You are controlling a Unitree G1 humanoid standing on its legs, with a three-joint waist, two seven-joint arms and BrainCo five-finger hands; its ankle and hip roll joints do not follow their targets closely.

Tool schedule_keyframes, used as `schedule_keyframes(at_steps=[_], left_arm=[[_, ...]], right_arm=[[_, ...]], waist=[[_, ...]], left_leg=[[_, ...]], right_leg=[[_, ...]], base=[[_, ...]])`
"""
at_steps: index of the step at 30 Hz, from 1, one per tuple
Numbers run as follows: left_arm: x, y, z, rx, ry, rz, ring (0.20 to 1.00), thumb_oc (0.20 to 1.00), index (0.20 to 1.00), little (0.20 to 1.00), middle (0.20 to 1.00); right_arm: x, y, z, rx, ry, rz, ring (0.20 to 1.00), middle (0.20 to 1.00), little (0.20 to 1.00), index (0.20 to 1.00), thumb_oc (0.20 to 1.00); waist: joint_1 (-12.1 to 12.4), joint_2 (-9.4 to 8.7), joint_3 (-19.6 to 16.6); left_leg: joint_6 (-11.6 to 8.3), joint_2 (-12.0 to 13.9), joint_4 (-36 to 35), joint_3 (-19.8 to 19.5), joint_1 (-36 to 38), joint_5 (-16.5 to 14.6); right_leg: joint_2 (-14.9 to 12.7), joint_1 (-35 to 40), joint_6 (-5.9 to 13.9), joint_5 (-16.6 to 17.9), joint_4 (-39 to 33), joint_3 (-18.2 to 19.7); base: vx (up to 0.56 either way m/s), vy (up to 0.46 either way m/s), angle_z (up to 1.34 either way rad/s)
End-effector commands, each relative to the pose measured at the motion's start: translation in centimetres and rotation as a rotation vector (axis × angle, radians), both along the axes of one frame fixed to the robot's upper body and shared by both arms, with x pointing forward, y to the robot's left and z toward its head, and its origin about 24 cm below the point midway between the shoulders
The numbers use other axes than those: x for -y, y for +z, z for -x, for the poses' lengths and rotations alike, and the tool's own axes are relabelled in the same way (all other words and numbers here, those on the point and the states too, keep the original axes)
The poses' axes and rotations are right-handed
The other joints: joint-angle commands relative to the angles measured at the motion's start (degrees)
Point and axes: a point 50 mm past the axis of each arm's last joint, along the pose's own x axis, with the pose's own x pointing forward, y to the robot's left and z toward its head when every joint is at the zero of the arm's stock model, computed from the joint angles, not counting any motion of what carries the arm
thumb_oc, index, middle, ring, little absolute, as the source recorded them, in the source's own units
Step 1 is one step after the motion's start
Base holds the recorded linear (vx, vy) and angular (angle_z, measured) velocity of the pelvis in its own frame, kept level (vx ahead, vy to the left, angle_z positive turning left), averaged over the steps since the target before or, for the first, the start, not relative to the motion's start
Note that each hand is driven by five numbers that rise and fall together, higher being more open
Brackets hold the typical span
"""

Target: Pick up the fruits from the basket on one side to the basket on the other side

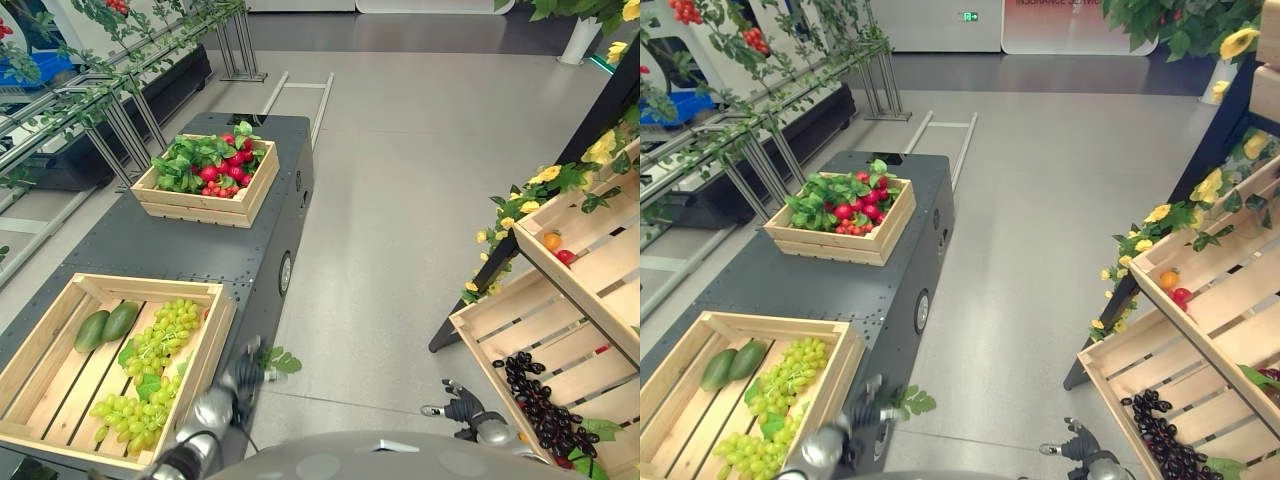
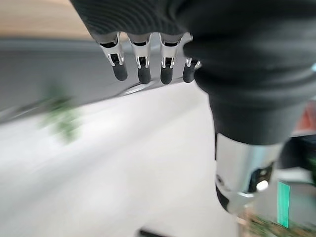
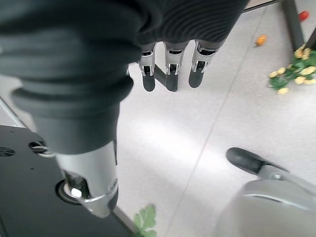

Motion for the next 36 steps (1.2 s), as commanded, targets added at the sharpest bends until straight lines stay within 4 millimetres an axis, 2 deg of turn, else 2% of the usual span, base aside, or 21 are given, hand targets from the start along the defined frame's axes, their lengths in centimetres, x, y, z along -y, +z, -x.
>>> schedule_keyframes(at_steps=[1,4,7,10,12,14,15,16,18,19,20,21,22,25,26,27,29,30,32,36], left_arm=[[-0.8,5.8,-5.0,0.264,-0.009,0.016,1.0,1.0,1.0,1.0,1.0],[0.1,10.3,-6.6,0.455,-0.065,0.067,1.0,1.0,1.0,1.0,1.0],[0.1,11.3,-6.6,0.499,-0.066,0.103,1.0,1.0,1.0,1.0,1.0],[-0.4,13.6,-6.4,0.599,-0.05,0.185,1.0,1.0,1.0,1.0,1.0],[-0.6,13.8,-6.3,0.615,-0.031,0.204,1.0,1.0,1.0,1.0,1.0],[-1.3,14.6,-6.2,0.655,0.006,0.226,1.0,1.0,1.0,1.0,1.0],[-2.2,15.3,-6.2,0.684,0.027,0.171,1.0,1.0,1.0,1.0,1.0],[-2.2,15.3,-6.2,0.684,0.027,0.17,1.0,1.0,1.0,1.0,1.0],[-3.9,16.1,-6.2,0.714,0.061,0.029,1.0,1.0,1.0,1.0,1.0],[-5.6,16.6,-6.1,0.728,0.106,-0.09,1.0,1.0,1.0,1.0,1.0],[-5.6,16.6,-6.1,0.729,0.107,-0.09,1.0,1.0,1.0,1.0,1.0],[-7.4,16.8,-5.6,0.738,0.176,-0.175,1.0,1.0,1.0,1.0,1.0],[-8.3,16.6,-5.3,0.723,0.216,-0.205,1.0,1.0,1.0,1.0,1.0],[-10.3,16.0,-4.5,0.679,0.284,-0.305,1.0,1.0,1.0,1.0,1.0],[-10.7,16.1,-4.4,0.68,0.302,-0.338,1.0,1.0,1.0,1.0,1.0],[-10.7,16.1,-4.4,0.681,0.302,-0.338,1.0,1.0,1.0,1.0,1.0],[-11.2,16.0,-4.4,0.666,0.33,-0.408,1.0,1.0,1.0,1.0,1.0],[-11.9,15.4,-4.2,0.629,0.353,-0.442,1.0,1.0,1.0,1.0,1.0],[-12.9,15.1,-3.8,0.606,0.398,-0.482,1.0,1.0,1.0,1.0,1.0],[-13.9,14.4,-3.4,0.573,0.466,-0.508,1.0,1.0,1.0,1.0,1.0]], right_arm=[[-1.1,0.7,-2.9,0.074,0.043,-0.035,1.0,1.0,1.0,1.0,1.0],[-1.5,0.8,-3.0,0.08,0.07,-0.05,1.0,1.0,1.0,1.0,1.0],[-1.5,0.8,-3.0,0.082,0.074,-0.053,1.0,1.0,1.0,1.0,1.0],[-1.8,1.1,-3.4,0.114,0.088,-0.068,1.0,1.0,1.0,1.0,1.0],[-1.8,1.2,-3.7,0.125,0.089,-0.069,1.0,1.0,1.0,1.0,1.0],[-1.9,2.0,-5.0,0.185,0.097,-0.075,1.0,1.0,1.0,1.0,1.0],[-1.9,3.0,-6.6,0.255,0.092,-0.079,1.0,1.0,1.0,1.0,1.0],[-1.9,3.0,-6.6,0.255,0.092,-0.079,1.0,1.0,1.0,1.0,1.0],[-2.0,4.7,-8.9,0.369,0.097,-0.084,1.0,1.0,1.0,1.0,1.0],[-2.1,6.6,-10.9,0.482,0.099,-0.094,1.0,1.0,1.0,1.0,1.0],[-2.1,6.6,-11.0,0.482,0.099,-0.094,1.0,1.0,1.0,1.0,1.0],[-2.1,8.6,-12.6,0.595,0.086,-0.109,1.0,1.0,1.0,1.0,1.0],[-2.1,9.5,-13.3,0.646,0.083,-0.112,1.0,1.0,1.0,1.0,1.0],[-1.7,11.6,-14.4,0.757,0.065,-0.107,1.0,1.0,1.0,1.0,1.0],[-1.7,12.5,-14.9,0.802,0.07,-0.103,1.0,1.0,1.0,1.0,1.0],[-1.7,12.6,-14.9,0.803,0.07,-0.102,1.0,1.0,1.0,1.0,1.0],[-1.8,14.3,-15.5,0.884,0.094,-0.091,1.0,1.0,1.0,1.0,1.0],[-1.6,15.4,-15.9,0.932,0.118,-0.067,1.0,1.0,1.0,1.0,1.0],[-1.5,16.5,-16.3,0.983,0.126,-0.046,1.0,1.0,1.0,1.0,1.0],[-2.1,17.9,-16.7,1.051,0.135,-0.061,1.0,1.0,1.0,1.0,1.0]], waist=[[1.1,-4.05,2.5],[0.9,-4.13,2.1],[0.8,-4.14,2.0],[0.7,-4.2,2.2],[0.7,-4.19,2.4],[0.7,-4.02,3.9],[1.0,-3.76,6.1],[0.9,-3.76,6.1],[1.3,-3.01,8.9],[1.8,-2.27,11.2],[1.7,-2.27,11.0],[2.5,-1.4,13.3],[2.7,-0.83,14.6],[3.6,0.72,17.2],[3.6,1.37,18.4],[3.6,1.4,18.4],[3.9,2.92,20.3],[4.2,4.29,21.6],[4.5,5.86,22.8],[4.6,6.82,23.8]], left_leg=[[1.26,-2.6,0.5,1.6,1.9,-2.8],[1.13,-2.4,0.3,1.8,2.3,-2.9],[1.05,-2.3,0.3,1.9,2.4,-3.0],[0.93,-2.2,0.3,2.1,2.5,-3.0],[0.9,-2.1,0.3,2.0,2.3,-2.9],[0.91,-2.1,0.6,2.0,1.0,-2.5],[0.96,-2.1,1.3,1.9,-1.3,-2.0],[0.96,-2.1,1.4,1.9,-1.5,-1.9],[1.0,-2.2,2.3,1.8,-4.0,-1.9],[0.92,-2.4,3.5,1.8,-6.9,-1.3],[0.92,-2.4,3.7,1.8,-7.2,-1.4],[0.85,-2.5,4.8,1.6,-9.6,-0.8],[0.8,-2.6,5.6,1.4,-11.2,-0.6],[0.68,-2.8,7.6,0.8,-14.6,-0.2],[0.6,-3.0,8.5,0.5,-15.8,-0.2],[0.6,-3.1,8.7,0.5,-16.1,-0.3],[0.42,-3.8,10.3,-0.2,-18.7,-0.1],[0.29,-4.0,10.8,-0.4,-20.4,0.3],[0.24,-4.0,11.1,-0.9,-22.3,0.9],[0.26,-4.1,11.8,-0.6,-24.2,1.3]], right_leg=[[-2.7,-0.2,3.78,-0.5,1.6,3.4],[-2.6,0.0,3.88,-0.5,1.5,3.4],[-2.6,0.1,3.9,-0.4,1.5,3.5],[-2.5,-0.1,3.86,-0.4,1.5,3.7],[-2.5,-0.3,3.88,-0.4,1.6,3.7],[-2.4,-2.1,3.9,-0.3,2.6,4.1],[-2.4,-4.6,3.86,-0.2,3.9,4.2],[-2.4,-4.7,3.86,-0.2,3.9,4.2],[-2.3,-7.5,3.82,-0.6,5.4,4.6],[-2.5,-10.5,3.81,-0.4,6.9,4.5],[-2.5,-10.8,3.8,-0.4,7.1,4.5],[-2.7,-13.1,3.82,-0.2,8.3,4.1],[-2.8,-14.5,3.82,-0.2,9.1,4.0],[-3.0,-17.2,3.81,-0.6,11.0,3.1],[-3.2,-18.2,3.82,-0.7,11.7,3.0],[-3.2,-18.3,3.82,-0.8,11.8,3.0],[-3.9,-20.7,3.72,-1.1,13.6,2.6],[-4.4,-22.8,3.71,-1.6,15.4,2.1],[-5.0,-25.6,3.84,-2.2,17.7,1.9],[-5.3,-27.7,3.9,-2.4,18.9,1.9]], base=[[0.0,0.0,0.0],[0.0,-0.007,-0.02],[0.0,0.0,0.0],[0.0,0.0,0.0],[-0.02,-0.006,-0.04],[-0.17,0.003,-0.04],[-0.22,0.006,-0.03],[-0.22,0.009,-0.04],[-0.25,0.012,0.0],[-0.26,0.008,0.0],[-0.29,0.011,-0.02],[-0.2,0.014,0.01],[-0.25,0.016,-0.03],[-0.13,0.004,0.1],[-0.08,0.005,0.18],[-0.12,0.021,0.2],[-0.16,0.025,0.17],[-0.18,0.025,0.16],[-0.12,0.034,0.23],[-0.05,0.004,0.18]])
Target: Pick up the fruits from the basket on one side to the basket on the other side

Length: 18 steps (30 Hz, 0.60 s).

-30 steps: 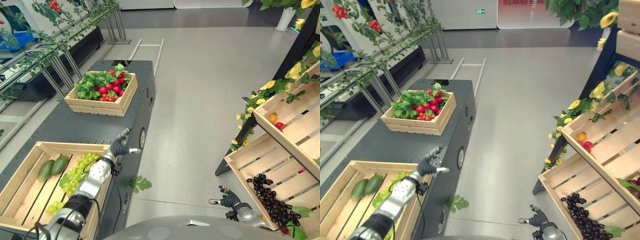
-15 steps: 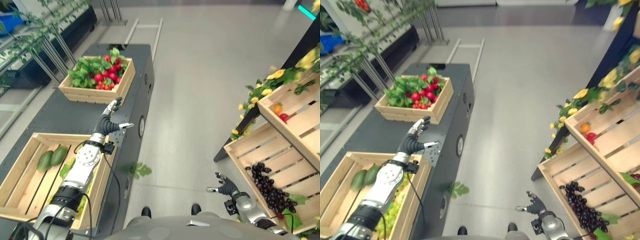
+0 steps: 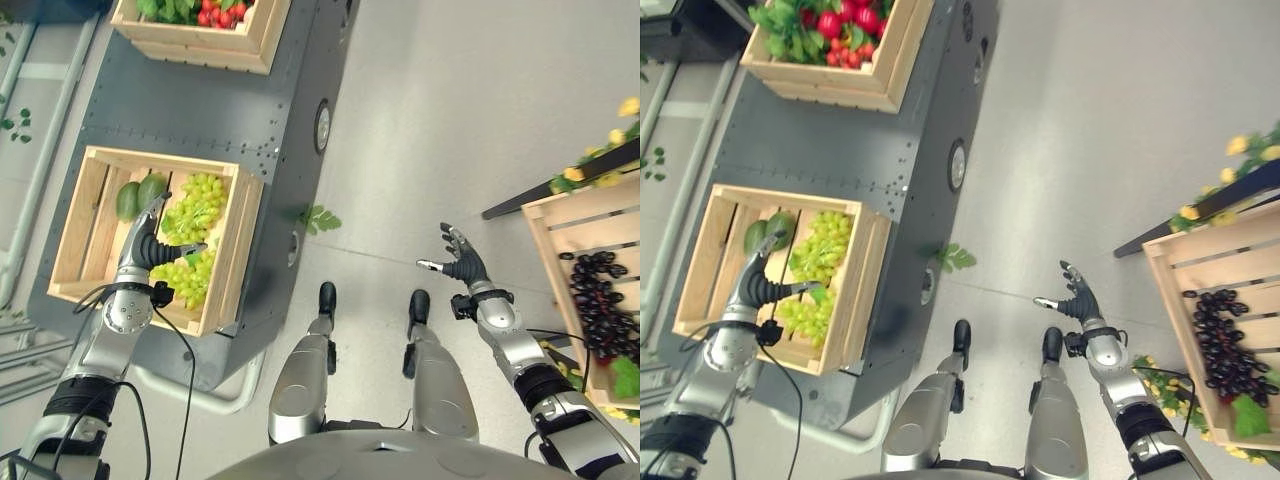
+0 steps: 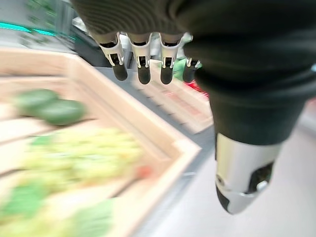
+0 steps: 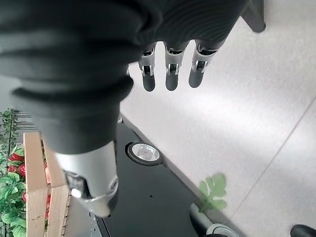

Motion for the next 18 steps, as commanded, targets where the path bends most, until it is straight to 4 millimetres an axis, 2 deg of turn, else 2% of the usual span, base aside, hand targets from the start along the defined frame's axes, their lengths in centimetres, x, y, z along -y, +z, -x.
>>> schedule_keyframes(at_steps=[1,6,7,9,10,18], left_arm=[[-3.2,3.4,-0.2,0.125,0.14,-0.078,1.0,1.0,1.0,1.0,1.0],[-4.5,3.7,-0.1,0.115,0.208,-0.096,1.0,1.0,1.0,1.0,1.0],[-5.6,4.2,-0.1,0.119,0.248,-0.099,1.0,1.0,1.0,1.0,1.0],[-6.4,4.6,-0.3,0.111,0.277,-0.101,1.0,1.0,1.0,1.0,1.0],[-7.2,4.7,-0.2,0.09,0.299,-0.117,1.0,1.0,1.0,1.0,1.0],[-9.1,6.4,-1.1,0.099,0.376,-0.088,1.0,1.0,1.0,1.0,1.0]], right_arm=[[-1.9,2.4,-0.1,0.159,0.068,-0.009,1.0,1.0,1.0,1.0,1.0],[-2.1,2.8,-0.3,0.178,0.071,-0.003,1.0,1.0,1.0,1.0,1.0],[-2.2,3.0,-0.6,0.187,0.074,-0.007,1.0,1.0,1.0,1.0,1.0],[-2.3,3.3,-0.8,0.195,0.076,-0.001,1.0,1.0,1.0,1.0,1.0],[-2.4,3.3,-0.8,0.196,0.082,0.004,1.0,1.0,1.0,1.0,1.0],[-2.6,3.3,-0.6,0.203,0.094,0.001,1.0,1.0,1.0,1.0,1.0]], waist=[[0.1,-3.0,-0.1],[-0.1,-2.8,1.7],[-0.4,-2.84,2.7],[-0.7,-3.11,3.5],[-1.0,-3.29,3.5],[-1.6,-4.75,3.5]], left_leg=[[0.05,-1.9,5.9,2.4,-0.6,-4.2],[0.0,-1.8,5.4,2.4,-1.1,-3.7],[0.03,-1.8,5.4,2.5,-1.5,-3.6],[0.16,-1.8,5.8,2.6,-2.2,-3.7],[0.27,-1.9,6.1,2.8,-2.9,-3.7],[0.55,-1.9,8.3,2.9,-9.0,-3.7]], right_leg=[[-2.1,0.2,4.08,0.8,0.0,3.1],[-2.0,-0.4,4.06,0.9,-0.3,3.1],[-2.0,-0.9,4.05,0.9,-0.1,3.3],[-2.0,-1.7,4.15,1.0,0.3,3.5],[-1.9,-2.4,4.17,1.1,0.4,3.7],[-1.7,-7.7,4.62,1.8,0.9,4.3]], base=[[-0.03,-0.017,0.18],[-0.02,-0.005,0.1],[0.0,0.0,0.0],[-0.02,0.008,0.01],[0.0,0.0,0.0],[0.0,-0.001,-0.01]])
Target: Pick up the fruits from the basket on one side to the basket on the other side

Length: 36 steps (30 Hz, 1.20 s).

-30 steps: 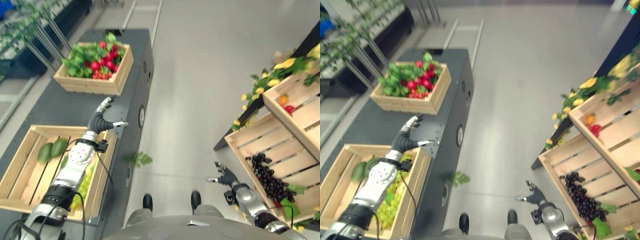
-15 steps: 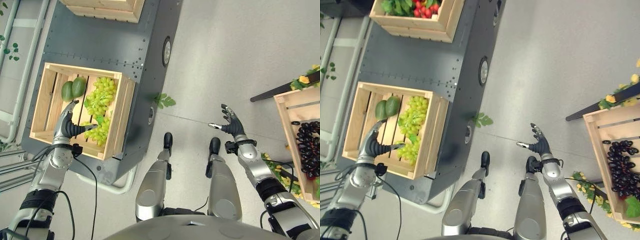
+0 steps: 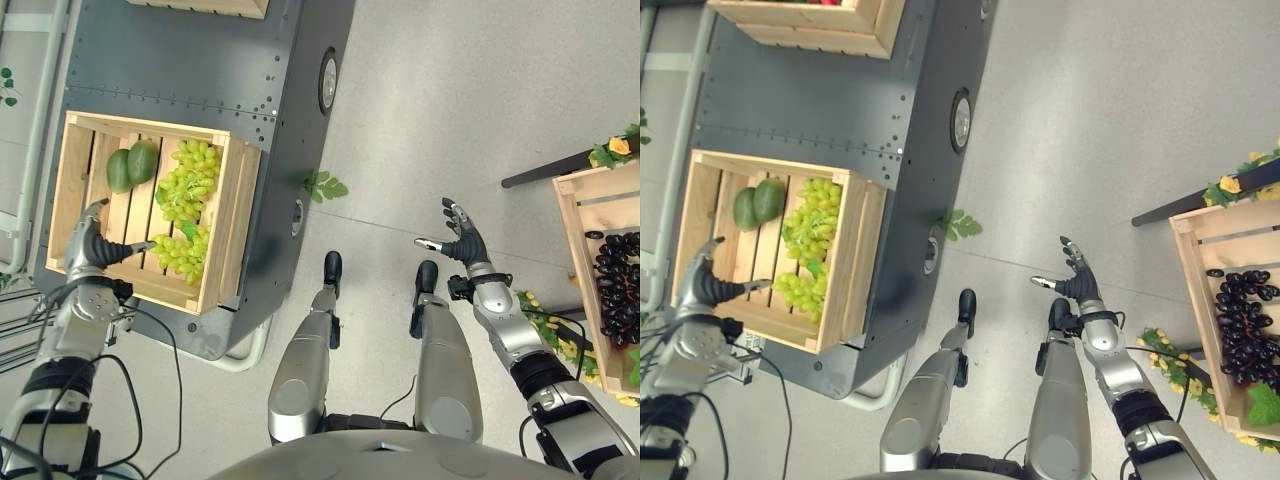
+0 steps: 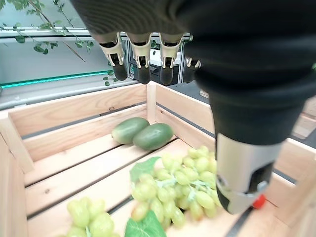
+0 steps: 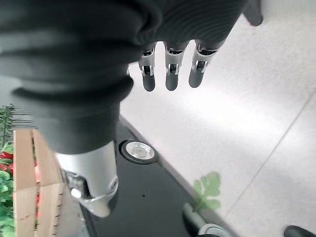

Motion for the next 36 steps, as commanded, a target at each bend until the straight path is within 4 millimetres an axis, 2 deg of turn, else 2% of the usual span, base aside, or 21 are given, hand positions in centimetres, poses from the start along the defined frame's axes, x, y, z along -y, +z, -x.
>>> schedule_keyframes(at_steps=[1,8,12,13,19,20,22,31,36], left_arm=[[-2.9,4.5,-0.1,0.118,0.09,-0.042,1.0,1.0,1.0,1.0,1.0],[-3.4,6.9,-0.8,0.194,0.087,-0.014,1.0,1.0,1.0,1.0,1.0],[-2.6,8.9,-1.8,0.251,0.029,-0.036,1.0,1.0,1.0,1.0,1.0],[-2.6,8.9,-1.8,0.251,0.029,-0.036,1.0,1.0,1.0,1.0,1.0],[-1.9,11.1,-2.7,0.308,-0.017,-0.067,1.0,1.0,1.0,1.0,1.0],[-1.9,11.1,-2.6,0.305,-0.017,-0.067,1.0,1.0,1.0,1.0,1.0],[-1.4,12.3,-3.2,0.323,-0.044,-0.099,1.0,1.0,1.0,1.0,1.0],[-0.9,14.8,-4.0,0.355,-0.08,-0.139,1.0,1.0,1.0,1.0,1.0],[-1.3,15.7,-4.2,0.337,-0.067,-0.169,1.0,1.0,1.0,1.0,1.0]], right_arm=[[-2.4,1.8,-0.1,0.126,0.092,-0.031,1.0,1.0,1.0,1.0,1.0],[-2.5,2.3,0.3,0.148,0.12,-0.021,1.0,1.0,1.0,1.0,1.0],[-2.9,1.9,0.4,0.136,0.141,-0.019,1.0,1.0,1.0,1.0,1.0],[-2.9,1.9,0.4,0.136,0.141,-0.02,1.0,1.0,1.0,1.0,1.0],[-3.1,2.1,0.0,0.131,0.164,-0.022,1.0,1.0,1.0,1.0,1.0],[-3.1,2.0,0.1,0.128,0.164,-0.023,1.0,1.0,1.0,1.0,1.0],[-3.2,2.2,-0.1,0.129,0.17,-0.03,1.0,1.0,1.0,1.0,1.0],[-3.1,1.8,-0.2,0.108,0.175,-0.019,1.0,1.0,1.0,1.0,1.0],[-2.9,1.7,-0.1,0.1,0.177,-0.008,1.0,1.0,1.0,1.0,1.0]], waist=[[-1.2,-3.66,1.6],[-2.1,-5.66,1.6],[-2.4,-7.82,1.6],[-2.4,-7.85,1.6],[-2.7,-10.83,1.6],[-2.6,-10.83,1.6],[-2.9,-11.81,1.6],[-2.9,-13.01,1.6],[-3.1,-13.66,1.6]], left_leg=[[1.14,-1.0,7.6,3.7,-3.1,-4.5],[1.42,-0.8,10.7,3.8,-9.1,-4.9],[1.34,-0.6,11.8,3.5,-12.2,-5.1],[1.34,-0.6,12.0,3.5,-12.2,-5.2],[1.54,-0.8,14.3,3.6,-14.9,-6.7],[1.55,-0.7,14.6,3.7,-14.7,-7.2],[1.75,-0.9,15.3,3.7,-15.6,-7.4],[2.11,-1.6,17.7,4.2,-17.5,-9.3],[2.29,-1.6,19.0,4.5,-18.6,-10.1]], right_leg=[[-0.6,1.1,5.07,5.4,-6.9,4.0],[-0.1,-3.8,5.32,6.0,-6.0,4.6],[0.1,-6.0,5.54,6.6,-6.2,4.6],[0.1,-6.0,5.55,6.5,-6.2,4.7],[-0.4,-6.9,6.43,7.8,-7.0,4.7],[-0.4,-6.7,6.45,7.4,-6.8,4.7],[-0.7,-6.8,6.87,8.3,-7.4,4.8],[-1.3,-6.7,7.66,8.9,-8.9,4.5],[-1.2,-7.2,7.86,9.3,-9.5,4.5]], base=[[0.0,0.0,0.0],[-0.01,0.002,0.03],[0.0,0.004,0.05],[0.0,0.0,0.0],[0.0,0.04,0.0],[0.01,0.067,-0.03],[0.01,0.058,-0.05],[0.02,0.068,-0.02],[0.01,0.058,-0.01]])
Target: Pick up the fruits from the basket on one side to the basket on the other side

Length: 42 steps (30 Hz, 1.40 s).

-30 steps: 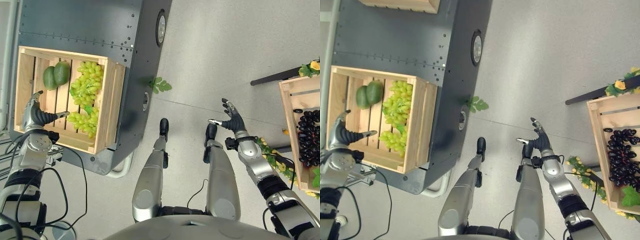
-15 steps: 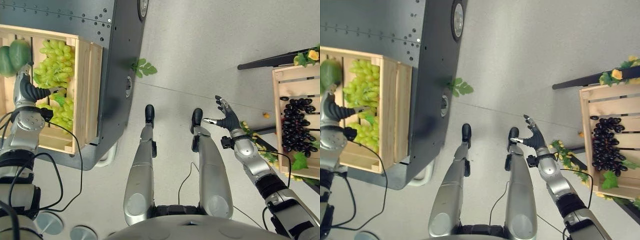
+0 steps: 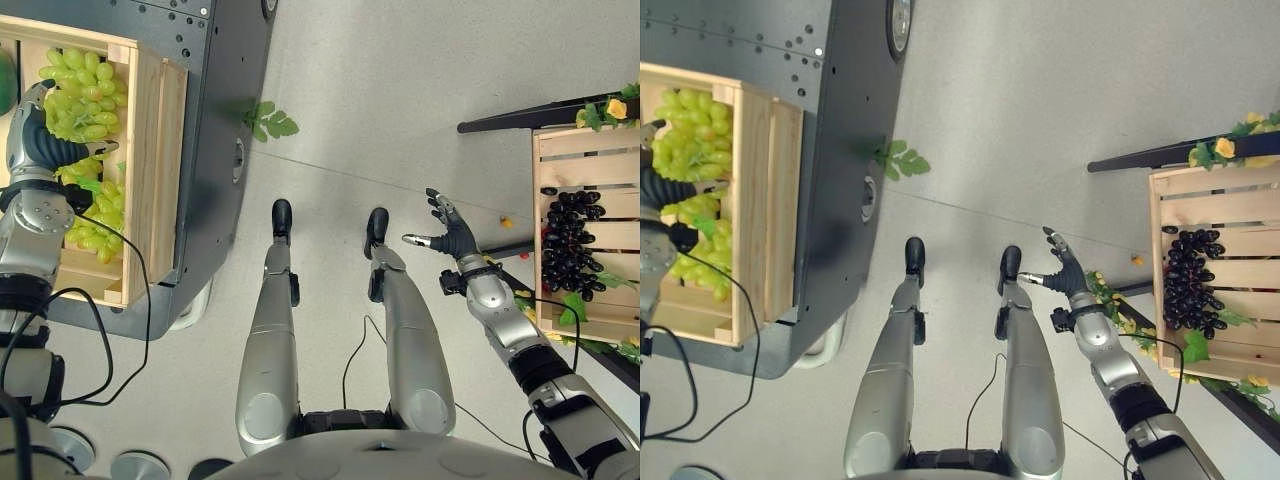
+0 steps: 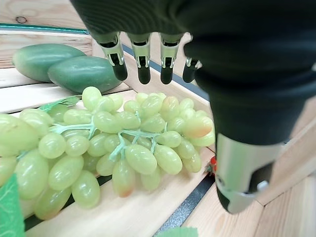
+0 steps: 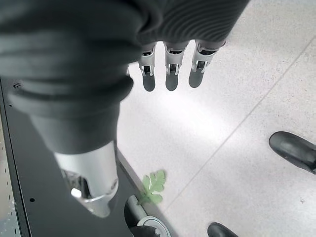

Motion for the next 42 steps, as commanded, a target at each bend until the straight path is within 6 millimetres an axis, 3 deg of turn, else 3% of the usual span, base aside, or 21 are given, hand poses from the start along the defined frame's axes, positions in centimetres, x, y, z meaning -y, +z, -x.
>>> schedule_keyframes(at_steps=[1,16,26,32,38,42], left_arm=[[-2.0,3.2,1.1,0.082,0.063,-0.008,1.0,1.0,1.0,1.0,1.0],[-3.4,6.3,0.6,0.045,0.203,-0.123,1.0,1.0,1.0,1.0,1.0],[-3.7,6.8,0.3,-0.009,0.292,-0.205,1.0,1.0,1.0,1.0,1.0],[-3.7,7.3,-0.2,-0.118,0.345,-0.36,1.0,1.0,1.0,1.0,1.0],[-4.0,7.3,-0.3,-0.175,0.365,-0.333,1.0,1.0,1.0,1.0,1.0],[-4.3,7.0,-0.4,-0.137,0.351,-0.13,1.0,1.0,1.0,1.0,1.0]], right_arm=[[-0.7,0.4,0.4,0.04,0.055,-0.017,1.0,1.0,1.0,1.0,1.0],[-1.2,0.3,0.6,0.039,0.073,-0.053,1.0,1.0,1.0,1.0,1.0],[-1.0,0.1,1.0,0.033,0.066,-0.068,1.0,1.0,1.0,1.0,1.0],[-0.9,0.0,1.2,0.03,0.06,-0.08,1.0,1.0,1.0,1.0,1.0],[-1.1,-0.3,1.3,0.014,0.072,-0.075,1.0,1.0,1.0,1.0,1.0],[-1.2,-1.1,1.5,-0.021,0.064,-0.092,1.0,1.0,1.0,1.0,1.0]], waist=[[-0.3,-1.65,-1.2],[-1.1,-3.3,-1.2],[-1.5,-3.63,-1.2],[-2.2,-3.54,-1.2],[-2.2,-3.43,-1.2],[-2.2,-3.34,-1.2]], left_leg=[[1.52,-2.1,9.3,4.5,-1.2,-8.2],[2.0,-2.0,11.4,4.4,-4.5,-9.1],[2.13,-2.0,12.1,4.3,-6.2,-9.3],[2.17,-2.1,11.8,4.5,-6.9,-9.1],[2.26,-2.1,11.8,4.6,-7.1,-9.1],[2.45,-2.3,11.8,4.6,-7.6,-9.1]], right_leg=[[-2.6,3.1,7.91,4.4,-5.5,3.7],[-2.6,1.5,8.36,5.2,-6.1,3.0],[-2.8,0.3,8.32,5.3,-6.1,2.4],[-2.9,-0.5,8.36,5.5,-6.1,2.5],[-3.0,-1.0,8.4,5.8,-6.2,2.6],[-2.9,-1.2,8.37,5.8,-6.5,2.5]], base=[[0.01,0.034,-0.06],[0.01,0.006,-0.01],[0.0,0.0,0.0],[0.0,0.0,0.0],[0.0,0.0,0.0],[0.0,0.0,0.0]])
